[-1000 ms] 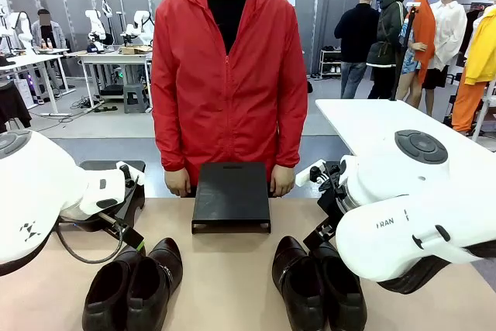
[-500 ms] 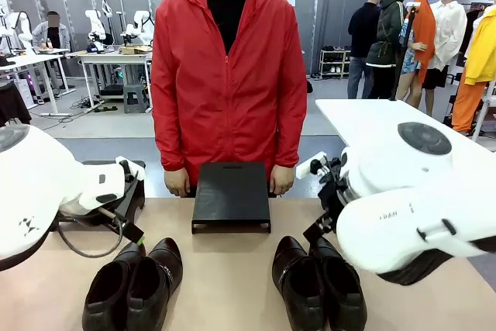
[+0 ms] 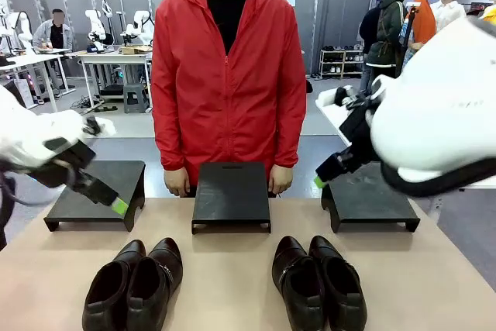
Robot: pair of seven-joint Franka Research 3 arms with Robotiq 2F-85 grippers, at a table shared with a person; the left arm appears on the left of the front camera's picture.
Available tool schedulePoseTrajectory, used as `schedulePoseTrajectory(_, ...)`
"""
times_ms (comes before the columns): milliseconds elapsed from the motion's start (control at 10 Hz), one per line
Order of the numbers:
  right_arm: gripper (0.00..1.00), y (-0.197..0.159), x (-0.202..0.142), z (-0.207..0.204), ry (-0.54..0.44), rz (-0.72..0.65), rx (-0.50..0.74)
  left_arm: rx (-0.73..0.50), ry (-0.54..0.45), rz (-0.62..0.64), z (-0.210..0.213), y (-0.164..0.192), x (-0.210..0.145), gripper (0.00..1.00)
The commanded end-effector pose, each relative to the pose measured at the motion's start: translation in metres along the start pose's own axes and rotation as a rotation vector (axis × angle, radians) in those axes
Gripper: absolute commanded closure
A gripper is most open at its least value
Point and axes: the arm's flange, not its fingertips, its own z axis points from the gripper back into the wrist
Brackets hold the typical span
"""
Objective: Place the shoes on the stand as instructed by the person.
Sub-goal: Pick up one pair of Shoes and place it on the Shoes Stand indicated by the person.
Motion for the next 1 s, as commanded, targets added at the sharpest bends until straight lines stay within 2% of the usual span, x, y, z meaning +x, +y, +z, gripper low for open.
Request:
schedulePoseTrajectory(0, 0.0, -0.035, -0.007, 0.021, -0.001, -0.102, 0.234, -0.24, -0.021, 0.03, 0.044, 0.029, -0.013, 0.0)
schedulePoseTrajectory(200, 0.0, -0.08, -0.03, 0.051, -0.019, -0.207, 0.423, -0.476, -0.074, 0.034, 0.083, 0.065, -0.048, 0.0)
schedulePoseTrajectory(300, 0.0, -0.106, -0.052, 0.062, -0.017, -0.254, 0.525, -0.59, -0.099, 0.016, 0.104, 0.086, -0.077, 0.0)
schedulePoseTrajectory(400, 0.0, -0.126, -0.073, 0.07, -0.044, -0.263, 0.604, -0.642, -0.167, 0.045, 0.118, 0.103, -0.103, 0.0)
schedulePoseTrajectory(600, 0.0, -0.169, -0.121, 0.08, -0.092, -0.357, 0.665, -0.711, -0.286, 0.089, 0.137, 0.132, -0.156, 0.0)
schedulePoseTrajectory(800, 0.0, -0.21, -0.179, 0.086, -0.153, -0.49, 0.766, -0.708, -0.43, 0.177, 0.15, 0.154, -0.21, 0.0)
schedulePoseTrajectory(900, 0.0, -0.222, -0.204, 0.09, -0.199, -0.535, 0.778, -0.711, -0.478, 0.217, 0.153, 0.162, -0.234, 0.0)
